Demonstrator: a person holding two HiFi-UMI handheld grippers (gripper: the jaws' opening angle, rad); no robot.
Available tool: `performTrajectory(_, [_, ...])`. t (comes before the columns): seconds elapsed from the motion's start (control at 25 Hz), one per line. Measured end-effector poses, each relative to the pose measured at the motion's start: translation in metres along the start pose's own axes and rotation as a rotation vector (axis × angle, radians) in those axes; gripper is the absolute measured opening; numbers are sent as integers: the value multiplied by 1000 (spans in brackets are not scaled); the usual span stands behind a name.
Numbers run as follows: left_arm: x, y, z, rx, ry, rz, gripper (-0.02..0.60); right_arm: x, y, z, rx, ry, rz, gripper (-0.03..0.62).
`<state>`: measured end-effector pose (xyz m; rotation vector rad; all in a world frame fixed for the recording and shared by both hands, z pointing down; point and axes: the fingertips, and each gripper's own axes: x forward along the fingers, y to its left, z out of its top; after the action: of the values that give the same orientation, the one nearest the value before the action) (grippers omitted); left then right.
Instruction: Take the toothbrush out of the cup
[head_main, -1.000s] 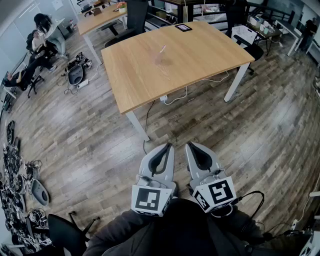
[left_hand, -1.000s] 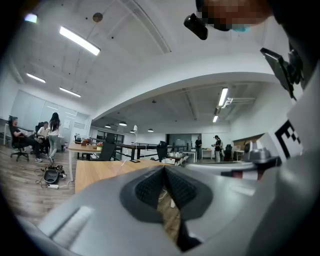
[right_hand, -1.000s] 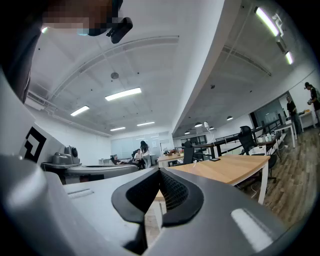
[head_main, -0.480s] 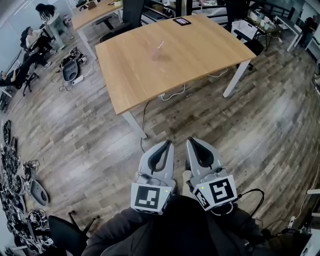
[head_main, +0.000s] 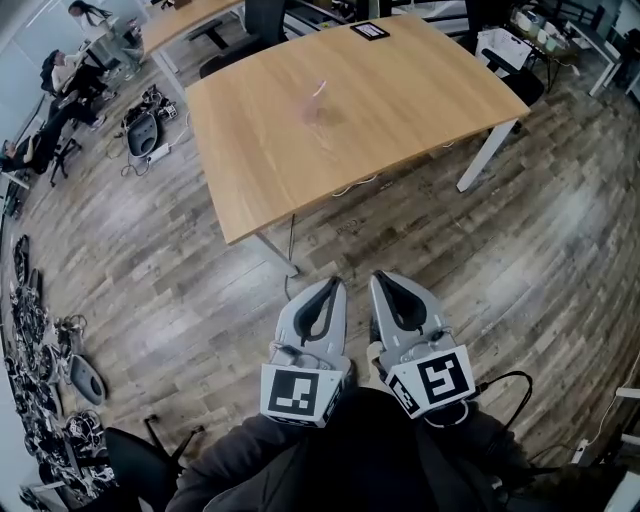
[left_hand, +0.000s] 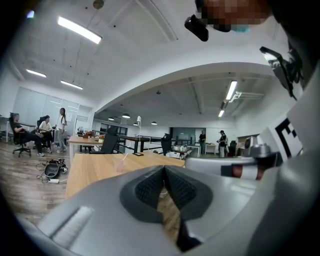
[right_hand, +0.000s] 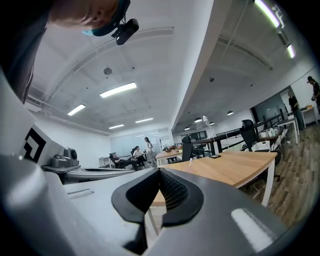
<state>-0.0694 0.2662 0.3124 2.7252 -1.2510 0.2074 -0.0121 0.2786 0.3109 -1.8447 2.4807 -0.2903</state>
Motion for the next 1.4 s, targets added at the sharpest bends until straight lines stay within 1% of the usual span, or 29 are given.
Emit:
performTrajectory(0.24, [48, 12, 21, 13, -29, 47, 8, 36, -35, 18, -12, -19, 43, 2])
performTrajectory(0.36, [66, 10, 31, 36, -62, 40, 8, 49, -50, 30, -15, -39, 59, 2])
performTrajectory(0.48, [82, 9, 42, 55, -65, 51, 7, 59, -63, 43, -15, -59, 80, 2])
performTrajectory(0.72, [111, 2, 62, 91, -75, 105, 8, 72, -91, 57, -8, -90, 126, 1])
performTrajectory(0.92, [124, 0, 59, 110, -67, 130, 8, 82, -103, 58, 9, -104, 161, 2])
performTrajectory(1.0, [126, 2, 58, 109, -50, 153, 7, 85, -105, 58, 13, -99, 174, 2])
performTrajectory(1.12, [129, 7, 59, 96, -50, 179, 7, 92, -108, 56, 20, -88, 189, 2])
performTrajectory(1.4, [143, 35, 49, 61, -39, 213, 7, 123, -106, 43, 22, -40, 223, 1])
